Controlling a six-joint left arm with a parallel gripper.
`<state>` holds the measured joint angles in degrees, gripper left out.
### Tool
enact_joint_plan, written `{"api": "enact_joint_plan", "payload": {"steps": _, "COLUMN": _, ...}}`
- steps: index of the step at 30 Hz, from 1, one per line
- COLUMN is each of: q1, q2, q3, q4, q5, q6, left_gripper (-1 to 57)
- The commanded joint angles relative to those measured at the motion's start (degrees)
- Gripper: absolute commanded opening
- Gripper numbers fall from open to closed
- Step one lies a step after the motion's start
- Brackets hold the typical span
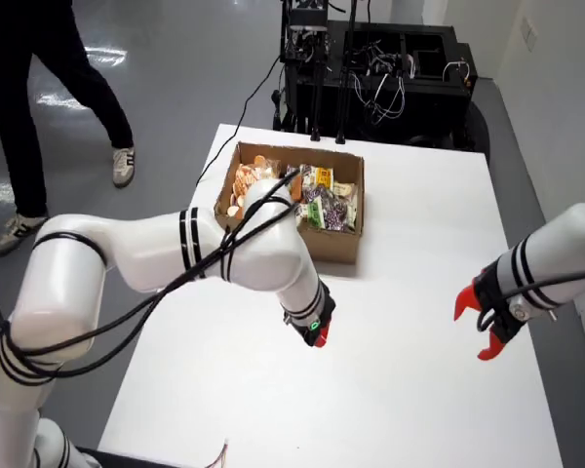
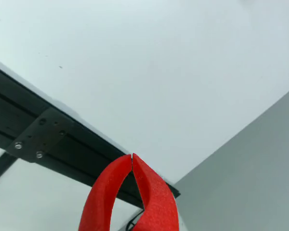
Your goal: Grasp a snack and put it in the bin.
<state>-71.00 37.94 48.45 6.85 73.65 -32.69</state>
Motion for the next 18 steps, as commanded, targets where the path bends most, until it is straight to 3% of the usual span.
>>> {"api": "enact_joint_plan", "payload": {"steps": 1, "q1": -0.3, "q2": -1.6, "q3": 2.3, "q4": -0.3, "q5": 0.0, "q6": 0.2, "left_gripper": -0.1}}
{"api": "enact_joint_plan", "payload": {"steps": 18, "q1": 0.8, "q2": -3.8, "q3": 4.2, "q4": -0.4, "q5": -0.5, "q6": 1.5, "left_gripper": -0.3}}
